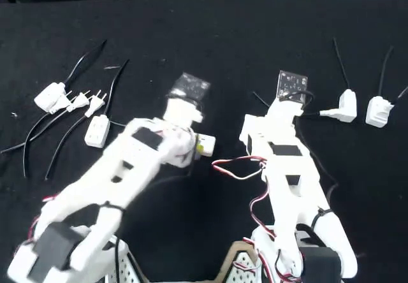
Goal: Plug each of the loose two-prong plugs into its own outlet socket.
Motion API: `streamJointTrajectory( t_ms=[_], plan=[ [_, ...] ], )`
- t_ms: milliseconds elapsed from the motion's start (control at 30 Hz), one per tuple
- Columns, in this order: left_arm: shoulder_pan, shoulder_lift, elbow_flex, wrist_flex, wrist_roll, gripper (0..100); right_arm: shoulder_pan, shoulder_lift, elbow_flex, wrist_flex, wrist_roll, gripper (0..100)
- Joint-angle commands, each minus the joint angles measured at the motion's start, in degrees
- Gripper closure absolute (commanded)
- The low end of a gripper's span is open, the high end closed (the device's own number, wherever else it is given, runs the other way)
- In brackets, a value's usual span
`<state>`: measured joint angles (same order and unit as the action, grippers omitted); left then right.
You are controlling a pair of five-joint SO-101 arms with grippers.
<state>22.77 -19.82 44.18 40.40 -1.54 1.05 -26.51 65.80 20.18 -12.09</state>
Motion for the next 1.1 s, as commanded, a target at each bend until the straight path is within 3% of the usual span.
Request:
streamJointTrajectory(
  t_ms=[0, 200, 567, 733, 1067],
  plan=[
    [-11.47, -4.57, -2.42, -0.18, -1.14, 76, 0.88, 0.13, -3.82, 0.18, -0.26, 79.7],
    [-25.36, 5.01, -4.35, -7.38, 9.05, 76, 0.79, 0.13, -3.82, 0.18, -0.26, 79.7],
    [-26.51, 25.14, -18.33, -7.47, 26.02, 76, 0.79, 0.13, -3.82, 0.18, -0.26, 79.7],
    [-25.45, 27.78, -18.33, -0.26, 24.62, 76, 0.79, 0.13, -3.82, 0.09, -0.26, 79.7],
    [-23.34, 27.78, -18.86, 19.16, 7.12, 77, -1.05, 0.13, -3.38, -1.32, -0.26, 79.7]
  ],
)
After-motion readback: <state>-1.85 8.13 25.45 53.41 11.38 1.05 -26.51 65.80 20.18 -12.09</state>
